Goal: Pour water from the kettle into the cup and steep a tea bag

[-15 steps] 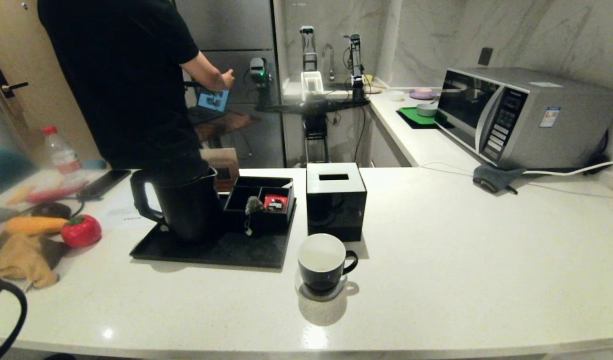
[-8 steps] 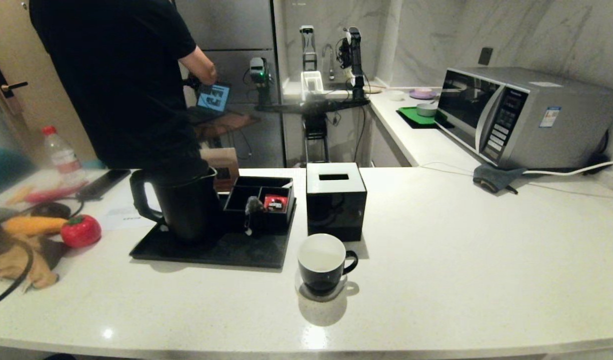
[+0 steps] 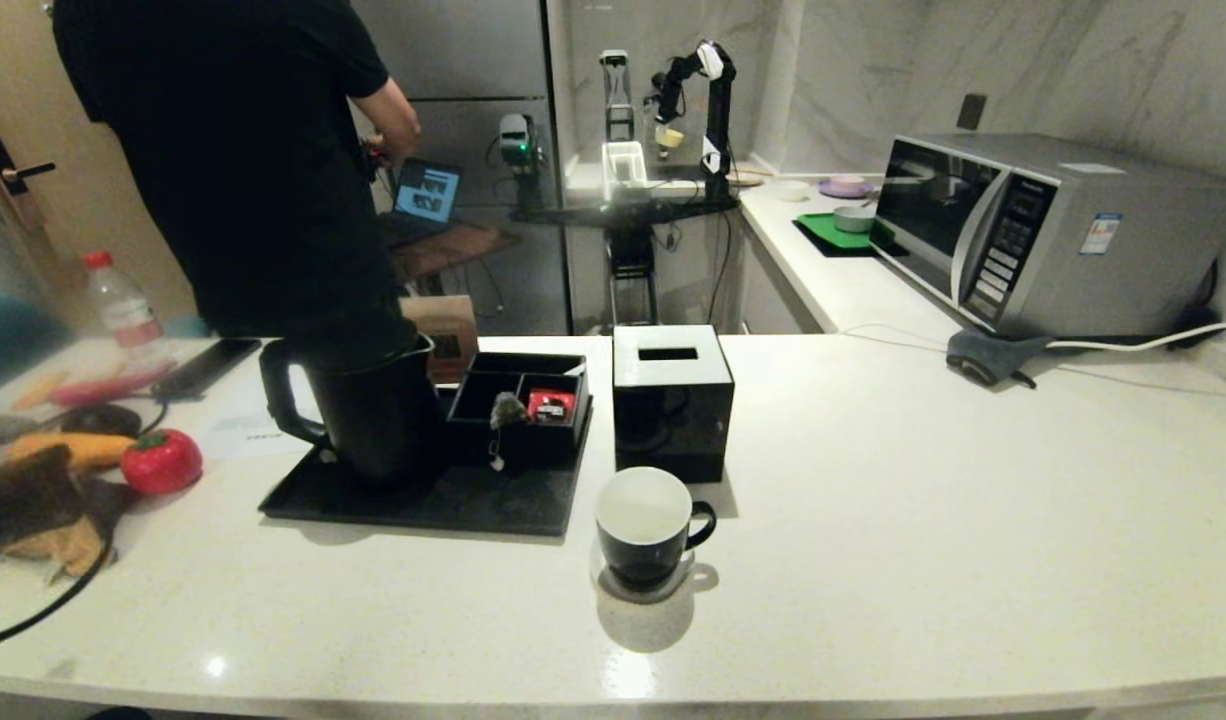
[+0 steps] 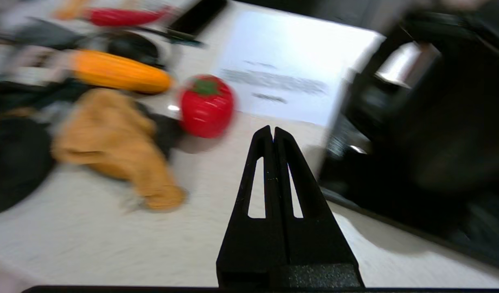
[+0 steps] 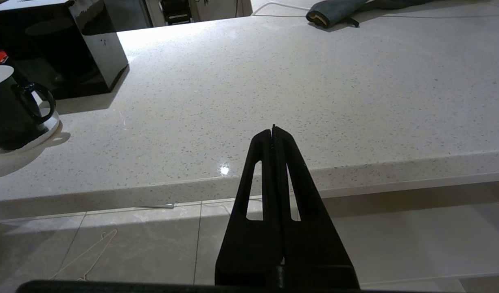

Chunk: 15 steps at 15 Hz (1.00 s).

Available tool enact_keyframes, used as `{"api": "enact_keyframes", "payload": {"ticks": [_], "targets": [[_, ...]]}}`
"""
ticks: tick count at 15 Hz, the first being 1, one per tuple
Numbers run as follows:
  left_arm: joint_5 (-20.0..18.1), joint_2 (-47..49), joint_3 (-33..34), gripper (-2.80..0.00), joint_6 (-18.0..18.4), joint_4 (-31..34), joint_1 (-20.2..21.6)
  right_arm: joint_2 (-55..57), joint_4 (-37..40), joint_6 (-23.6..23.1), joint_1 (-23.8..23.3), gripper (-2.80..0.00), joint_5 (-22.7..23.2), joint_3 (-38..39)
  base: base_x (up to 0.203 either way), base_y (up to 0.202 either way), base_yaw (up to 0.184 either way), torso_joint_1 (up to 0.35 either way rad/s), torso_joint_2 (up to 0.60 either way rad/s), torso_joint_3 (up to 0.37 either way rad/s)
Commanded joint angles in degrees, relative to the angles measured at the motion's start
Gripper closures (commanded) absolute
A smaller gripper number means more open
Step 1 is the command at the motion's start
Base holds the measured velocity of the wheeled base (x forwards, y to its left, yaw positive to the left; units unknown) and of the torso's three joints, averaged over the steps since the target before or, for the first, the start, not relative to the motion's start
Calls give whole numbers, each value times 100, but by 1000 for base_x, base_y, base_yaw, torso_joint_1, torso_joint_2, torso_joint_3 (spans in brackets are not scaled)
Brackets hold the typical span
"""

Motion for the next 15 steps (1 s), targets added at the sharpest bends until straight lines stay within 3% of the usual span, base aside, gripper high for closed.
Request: {"api": "enact_keyframes", "payload": {"ticks": [1, 4, 7, 11, 12, 15], "targets": [[-326, 454, 181, 0, 17, -313, -61, 7, -4, 4, 1, 0, -1, 0, 0, 0, 0, 0, 0, 0], [-638, 1189, 410, 0, 300, -1234, -107, 7, -4, 4, 1, 0, -1, 0, 0, 0, 0, 0, 0, 0], [-805, 2140, 585, 0, 538, -2650, -201, 7, -4, 4, 1, 0, -1, 0, 0, 0, 0, 0, 0, 0], [-1095, 2555, 463, 0, 715, -2882, -289, 7, -4, 4, 1, 0, -1, 0, 0, 0, 0, 0, 0, 0], [-1095, 2632, 386, -280, 709, -2882, -317, 7, -4, 4, 1, 0, -1, 0, 0, 0, 0, 0, 0, 0], [-1102, 2841, -78, -280, 704, -2882, -388, 7, -4, 4, 1, 0, -1, 0, 0, 0, 0, 0, 0, 0]]}}
